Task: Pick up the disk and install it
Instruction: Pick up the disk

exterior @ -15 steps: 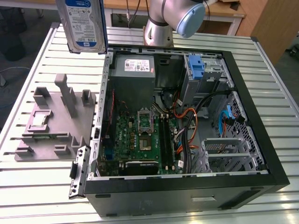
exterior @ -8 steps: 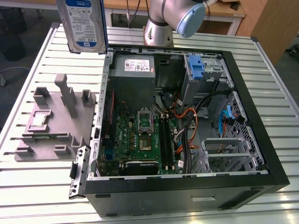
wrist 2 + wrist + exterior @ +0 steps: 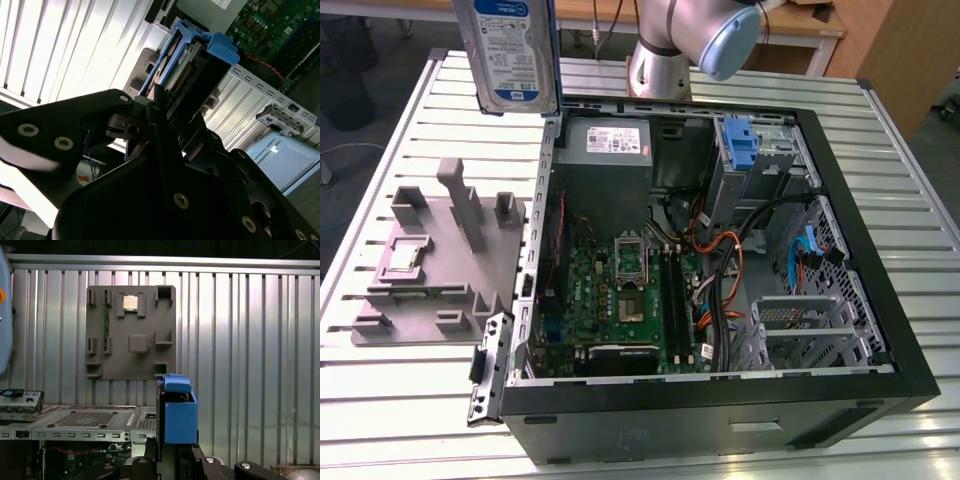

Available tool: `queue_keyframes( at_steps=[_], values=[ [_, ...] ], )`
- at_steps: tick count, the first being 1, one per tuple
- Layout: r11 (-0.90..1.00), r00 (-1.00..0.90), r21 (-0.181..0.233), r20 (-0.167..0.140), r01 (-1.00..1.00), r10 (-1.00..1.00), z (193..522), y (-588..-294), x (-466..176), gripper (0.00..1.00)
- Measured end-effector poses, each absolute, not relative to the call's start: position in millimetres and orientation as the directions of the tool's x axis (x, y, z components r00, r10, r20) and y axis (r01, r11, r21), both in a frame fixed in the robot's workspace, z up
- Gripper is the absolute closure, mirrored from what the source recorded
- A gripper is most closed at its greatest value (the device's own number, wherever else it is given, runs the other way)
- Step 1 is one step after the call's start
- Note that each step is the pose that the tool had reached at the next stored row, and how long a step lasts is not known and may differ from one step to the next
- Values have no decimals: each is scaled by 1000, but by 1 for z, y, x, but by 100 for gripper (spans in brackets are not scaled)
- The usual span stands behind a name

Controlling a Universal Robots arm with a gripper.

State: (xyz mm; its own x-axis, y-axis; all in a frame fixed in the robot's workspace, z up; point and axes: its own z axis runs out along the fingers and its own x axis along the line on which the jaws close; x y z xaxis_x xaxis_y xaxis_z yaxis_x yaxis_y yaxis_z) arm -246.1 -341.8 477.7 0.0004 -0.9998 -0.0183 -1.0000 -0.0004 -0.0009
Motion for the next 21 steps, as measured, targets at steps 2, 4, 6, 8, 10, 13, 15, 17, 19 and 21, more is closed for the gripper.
queue_keyframes(
  at_steps=[2, 4, 6, 8, 10, 13, 15, 17, 19, 21],
  values=[
    [0, 0, -1, -18, -1000, -1000, 478, -342, -241, 65],
    [0, 0, -1, -18, -1000, -1000, 478, -342, -235, 65],
    [0, 0, -1, -18, -1000, -1000, 478, -342, -229, 65],
    [0, 0, -1, -18, -1000, -1000, 478, -342, -223, 65],
    [0, 0, -1, -18, -1000, -1000, 478, -342, -217, 65],
    [0, 0, -1, -18, -1000, -1000, 478, -342, -208, 65],
    [0, 0, -1, -18, -1000, -1000, 478, -342, -202, 65],
    [0, 0, -1, -18, -1000, -1000, 478, -342, -196, 65],
    [0, 0, -1, -18, -1000, -1000, 478, -342, -190, 65],
    [0, 0, -1, -18, -1000, -1000, 478, -342, -183, 65]
  ],
)
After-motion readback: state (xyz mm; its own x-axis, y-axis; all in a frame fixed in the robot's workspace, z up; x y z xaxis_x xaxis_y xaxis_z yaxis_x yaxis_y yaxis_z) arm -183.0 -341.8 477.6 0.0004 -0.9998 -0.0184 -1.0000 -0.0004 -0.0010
